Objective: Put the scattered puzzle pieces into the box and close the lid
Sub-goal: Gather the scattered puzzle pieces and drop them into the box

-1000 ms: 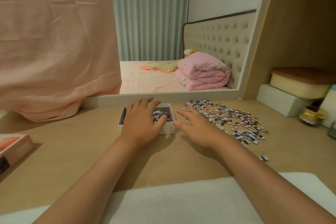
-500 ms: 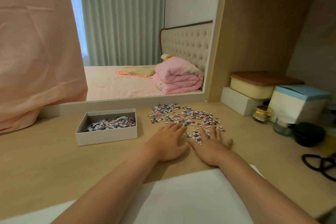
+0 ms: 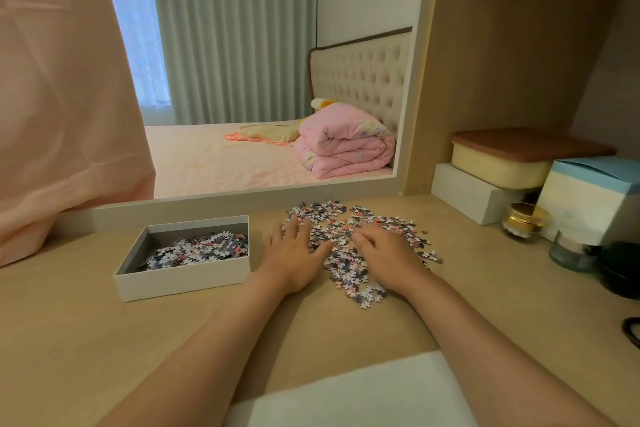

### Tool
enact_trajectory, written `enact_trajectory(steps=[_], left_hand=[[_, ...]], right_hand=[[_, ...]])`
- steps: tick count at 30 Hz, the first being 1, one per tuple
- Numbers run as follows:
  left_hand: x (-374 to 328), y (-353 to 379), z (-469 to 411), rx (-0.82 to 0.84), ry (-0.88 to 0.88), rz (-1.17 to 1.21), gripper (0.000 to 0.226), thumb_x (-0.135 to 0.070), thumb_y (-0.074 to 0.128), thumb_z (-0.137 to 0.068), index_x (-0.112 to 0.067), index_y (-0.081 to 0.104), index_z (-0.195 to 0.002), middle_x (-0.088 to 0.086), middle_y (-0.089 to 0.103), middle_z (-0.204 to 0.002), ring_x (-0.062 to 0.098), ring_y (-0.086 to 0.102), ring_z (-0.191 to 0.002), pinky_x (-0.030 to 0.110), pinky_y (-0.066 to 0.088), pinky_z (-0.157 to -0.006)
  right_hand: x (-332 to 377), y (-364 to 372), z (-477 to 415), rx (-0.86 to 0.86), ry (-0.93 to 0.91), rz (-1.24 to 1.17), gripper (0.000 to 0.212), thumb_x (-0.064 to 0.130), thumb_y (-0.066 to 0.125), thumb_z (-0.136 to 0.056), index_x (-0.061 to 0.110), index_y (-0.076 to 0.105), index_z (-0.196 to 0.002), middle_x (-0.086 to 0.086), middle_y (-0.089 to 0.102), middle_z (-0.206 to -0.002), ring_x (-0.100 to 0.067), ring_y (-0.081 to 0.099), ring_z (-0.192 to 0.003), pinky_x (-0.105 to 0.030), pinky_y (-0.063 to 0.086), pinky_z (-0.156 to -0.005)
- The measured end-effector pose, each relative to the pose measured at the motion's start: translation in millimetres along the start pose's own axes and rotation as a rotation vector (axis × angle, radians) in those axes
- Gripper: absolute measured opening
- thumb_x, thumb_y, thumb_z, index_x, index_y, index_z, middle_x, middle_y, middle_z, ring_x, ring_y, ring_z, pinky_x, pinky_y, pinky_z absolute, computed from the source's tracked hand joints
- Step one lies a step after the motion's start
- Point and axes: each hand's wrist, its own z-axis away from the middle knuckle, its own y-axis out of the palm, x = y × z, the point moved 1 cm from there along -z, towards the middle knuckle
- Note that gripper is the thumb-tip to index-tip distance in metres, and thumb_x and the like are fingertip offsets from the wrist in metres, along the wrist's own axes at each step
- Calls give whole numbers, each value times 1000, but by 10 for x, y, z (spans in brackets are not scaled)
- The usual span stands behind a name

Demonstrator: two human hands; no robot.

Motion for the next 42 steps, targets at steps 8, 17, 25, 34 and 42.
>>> enact_trajectory(steps=[8, 17, 25, 34, 42], left_hand=[[-130, 78, -189, 45, 217, 15, 73, -70, 30, -92, -31, 25, -154, -3, 19, -162, 19, 11, -149, 39, 10, -120], [-126, 6, -109, -185, 346, 154, 45, -50, 47, -91, -28, 52, -131, -5, 51, -131, 15, 39, -126, 34, 34, -104], [-148, 14, -39, 8, 383, 111, 51, -53, 48, -95, -24, 54, -136, -2, 51, -141, 15, 42, -129, 35, 34, -111], [-127, -100, 180, 97, 302, 97, 77, -72, 44, -86, -29, 34, -150, -5, 28, -157, 18, 18, -146, 42, 19, -118], [-121, -143, 552, 253, 316, 0, 91, -71, 47, -87, -27, 9, -157, -7, 6, -164, 13, 2, -150, 37, 7, -121]], right_hand=[[-335, -87, -165, 140, 172, 258, 64, 63, 21, -99, 35, 22, -156, 2, 11, -166, -20, 4, -153, -46, 4, -124], [-60, -10, -131, -51, 5, -187, 24, 21, 53, -98, 27, 73, -110, 13, 67, -101, -4, 61, -90, -23, 48, -80], [-101, 41, -76, 233, -32, 76, 51, 39, 43, -103, 29, 35, -153, 7, 32, -160, -15, 28, -147, -36, 24, -119], [-40, -44, 30, 101, -24, -140, 51, 34, 52, -97, 37, 43, -147, 11, 42, -153, -12, 38, -141, -41, 33, -116], [157, 112, 243, 377, -59, 175, 63, 58, 30, -101, 36, 15, -157, 6, 1, -167, -12, -5, -153, -44, -1, -124]])
